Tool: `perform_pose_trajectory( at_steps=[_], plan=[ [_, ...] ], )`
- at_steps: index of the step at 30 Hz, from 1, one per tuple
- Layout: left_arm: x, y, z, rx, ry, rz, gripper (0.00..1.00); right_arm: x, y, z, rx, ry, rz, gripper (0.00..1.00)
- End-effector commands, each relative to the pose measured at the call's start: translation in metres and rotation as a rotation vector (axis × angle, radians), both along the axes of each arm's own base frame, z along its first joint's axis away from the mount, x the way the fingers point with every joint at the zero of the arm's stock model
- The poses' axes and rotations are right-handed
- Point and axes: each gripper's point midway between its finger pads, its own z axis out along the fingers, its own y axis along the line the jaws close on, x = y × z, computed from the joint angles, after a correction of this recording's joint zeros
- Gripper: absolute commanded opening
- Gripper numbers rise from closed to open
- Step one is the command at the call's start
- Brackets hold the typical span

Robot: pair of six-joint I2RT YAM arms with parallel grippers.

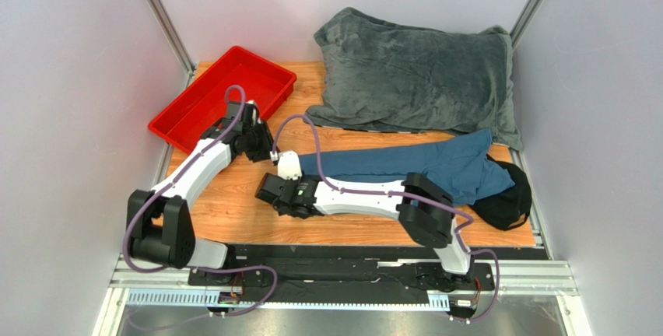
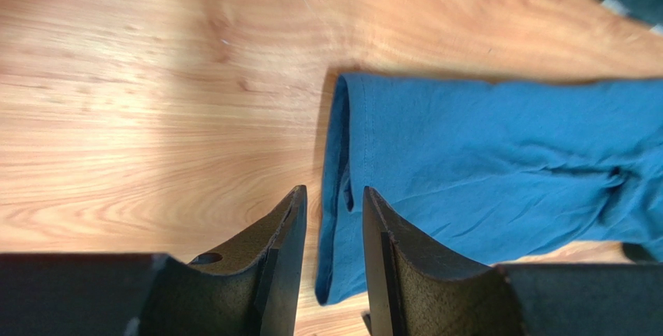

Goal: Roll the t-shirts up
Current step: Roll the T-shirt to the center of the board.

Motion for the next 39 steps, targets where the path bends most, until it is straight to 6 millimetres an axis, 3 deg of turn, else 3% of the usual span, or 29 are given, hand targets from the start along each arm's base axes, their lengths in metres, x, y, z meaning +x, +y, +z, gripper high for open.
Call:
perform_pose_trajectory(
  at_steps=[1,12,16,21,26,30,32,36,39],
  plan=[
    [0.0,0.016,0.022,0.003,-0.063,0.023,0.41,0.009,0.005,-0.006,-0.026,-0.01,-0.045,0.48],
    [0.002,0.01,0.017,-0.037,-0.06,-0.002,0.4,-0.013,0.008,-0.047,-0.117,0.063,-0.009,0.47],
    [0.002,0.003,0.015,-0.073,-0.054,-0.015,0.39,-0.017,-0.007,-0.056,-0.148,0.074,-0.023,0.33],
    [-0.01,-0.006,0.003,-0.134,-0.036,-0.033,0.39,-0.026,-0.017,-0.042,-0.099,0.087,0.016,0.1],
    [-0.033,-0.021,-0.014,-0.162,-0.01,-0.076,0.39,-0.044,-0.016,-0.028,0.018,0.142,0.087,0.05],
    [-0.052,-0.044,-0.02,-0.195,0.008,-0.127,0.38,-0.06,-0.02,-0.024,0.103,0.189,0.119,0.04],
    [-0.059,-0.045,-0.025,-0.189,0.023,-0.12,0.36,-0.063,-0.019,-0.017,0.144,0.195,0.127,0.04],
    [-0.057,-0.033,-0.027,-0.144,-0.028,-0.052,0.43,-0.065,-0.015,-0.009,0.176,0.207,0.13,0.02],
    [-0.052,-0.038,-0.028,-0.153,-0.022,-0.08,0.45,-0.066,-0.01,-0.006,0.189,0.221,0.137,0.0]
  ],
)
